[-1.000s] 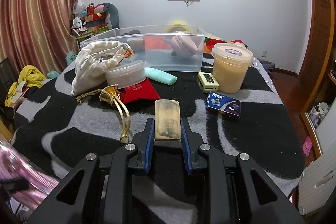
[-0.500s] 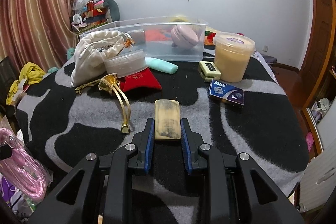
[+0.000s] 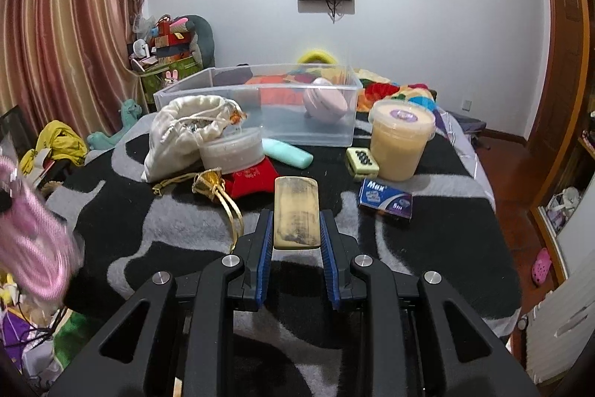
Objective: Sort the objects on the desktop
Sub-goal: 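Carry the pink rope bag and the beige bar toward the clear bin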
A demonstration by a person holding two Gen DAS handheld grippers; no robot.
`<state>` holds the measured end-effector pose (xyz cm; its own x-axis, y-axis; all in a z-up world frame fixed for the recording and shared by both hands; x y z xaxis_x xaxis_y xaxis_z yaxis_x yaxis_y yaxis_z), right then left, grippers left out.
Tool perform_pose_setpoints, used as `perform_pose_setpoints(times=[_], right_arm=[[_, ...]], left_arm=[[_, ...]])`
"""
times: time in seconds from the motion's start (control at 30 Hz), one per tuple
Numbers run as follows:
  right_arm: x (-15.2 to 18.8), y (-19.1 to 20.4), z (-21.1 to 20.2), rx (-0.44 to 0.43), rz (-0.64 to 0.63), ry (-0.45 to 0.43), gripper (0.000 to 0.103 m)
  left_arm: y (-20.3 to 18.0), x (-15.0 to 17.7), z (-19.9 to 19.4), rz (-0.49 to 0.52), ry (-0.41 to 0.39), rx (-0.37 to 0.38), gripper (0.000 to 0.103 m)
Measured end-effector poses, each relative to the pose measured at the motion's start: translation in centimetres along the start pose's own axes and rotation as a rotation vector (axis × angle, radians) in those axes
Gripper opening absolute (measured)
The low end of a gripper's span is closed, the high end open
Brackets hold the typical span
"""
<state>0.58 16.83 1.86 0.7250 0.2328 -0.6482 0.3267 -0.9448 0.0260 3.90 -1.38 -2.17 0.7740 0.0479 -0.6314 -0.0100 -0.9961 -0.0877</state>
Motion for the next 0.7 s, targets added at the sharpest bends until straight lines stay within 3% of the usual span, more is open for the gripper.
perform_pose_setpoints(times=[0.23, 0.7], right_arm=[[-1.2, -0.3, -0.7, -0.012, 0.001, -0.016, 0.022], [-5.7, -0.8, -0.8, 0.007, -0.011, -0.059, 0.022]], left_arm=[[0.9, -4.1, -0.1, 0.017, -0.094, -0.053, 0.025], [1.8, -11.4, 2.0, -0.008, -0.153, 0.005, 0.025]])
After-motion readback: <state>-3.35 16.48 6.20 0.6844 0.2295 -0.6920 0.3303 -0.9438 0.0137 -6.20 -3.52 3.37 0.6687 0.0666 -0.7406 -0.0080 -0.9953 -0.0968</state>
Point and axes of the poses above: each gripper's, at about its wrist camera, not at the fingertips, and z roughly the way its jaws point, y to its left, x to its underside, the point moved 7 cm from there along z, roughly the way its jaws point, and after that the axes turned 15 degrees about y, right-handed, at the moved point
